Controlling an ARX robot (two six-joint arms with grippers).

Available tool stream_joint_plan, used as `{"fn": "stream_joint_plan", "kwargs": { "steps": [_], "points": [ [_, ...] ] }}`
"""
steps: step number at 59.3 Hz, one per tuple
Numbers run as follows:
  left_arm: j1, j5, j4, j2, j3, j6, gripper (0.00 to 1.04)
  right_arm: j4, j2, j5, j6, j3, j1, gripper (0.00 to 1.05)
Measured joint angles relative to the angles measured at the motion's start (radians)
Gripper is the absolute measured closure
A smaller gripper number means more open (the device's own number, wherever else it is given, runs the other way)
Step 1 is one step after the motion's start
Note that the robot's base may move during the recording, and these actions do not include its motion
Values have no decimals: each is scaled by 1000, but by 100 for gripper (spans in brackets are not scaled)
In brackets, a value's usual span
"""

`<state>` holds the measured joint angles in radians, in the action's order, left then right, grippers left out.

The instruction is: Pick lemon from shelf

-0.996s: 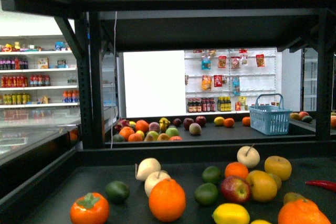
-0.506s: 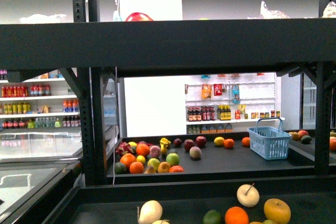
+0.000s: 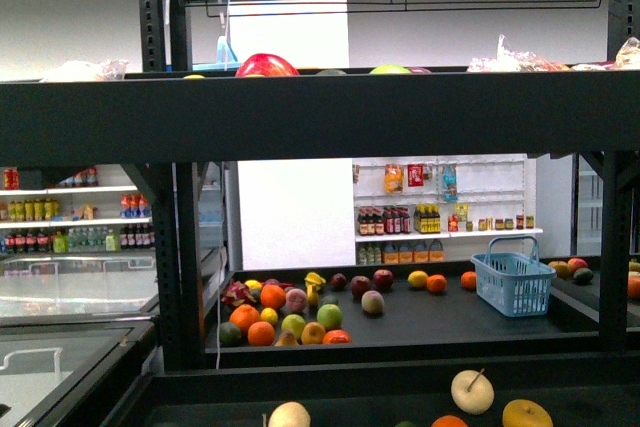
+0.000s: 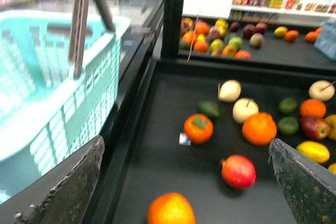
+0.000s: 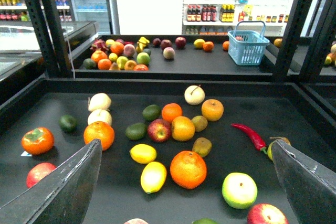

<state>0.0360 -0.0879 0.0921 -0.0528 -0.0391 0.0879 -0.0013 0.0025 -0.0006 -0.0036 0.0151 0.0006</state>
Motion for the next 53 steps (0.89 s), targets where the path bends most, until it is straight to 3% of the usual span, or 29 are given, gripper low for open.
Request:
{"fn": "stream_joint_plan", "kwargs": {
  "steps": [4, 9, 20, 25, 37, 53],
  "points": [
    [2, 28, -8, -92, -30, 86, 8, 0, 0, 0, 0, 0, 0, 7],
    [-60, 129, -64, -236, -134, 185, 8, 0, 0, 0, 0, 0, 0, 7],
    [-430, 491, -161, -632, -444, 499, 8, 0, 0, 0, 0, 0, 0, 7],
    [-568, 583, -206, -797, -544, 671, 8, 0, 0, 0, 0, 0, 0, 7],
    [-700, 648, -282, -1053, -662, 902, 8, 0, 0, 0, 0, 0, 0, 7],
    [-737, 667, -439, -1330, -818, 1115, 8, 0, 0, 0, 0, 0, 0, 7]
  ]
}}
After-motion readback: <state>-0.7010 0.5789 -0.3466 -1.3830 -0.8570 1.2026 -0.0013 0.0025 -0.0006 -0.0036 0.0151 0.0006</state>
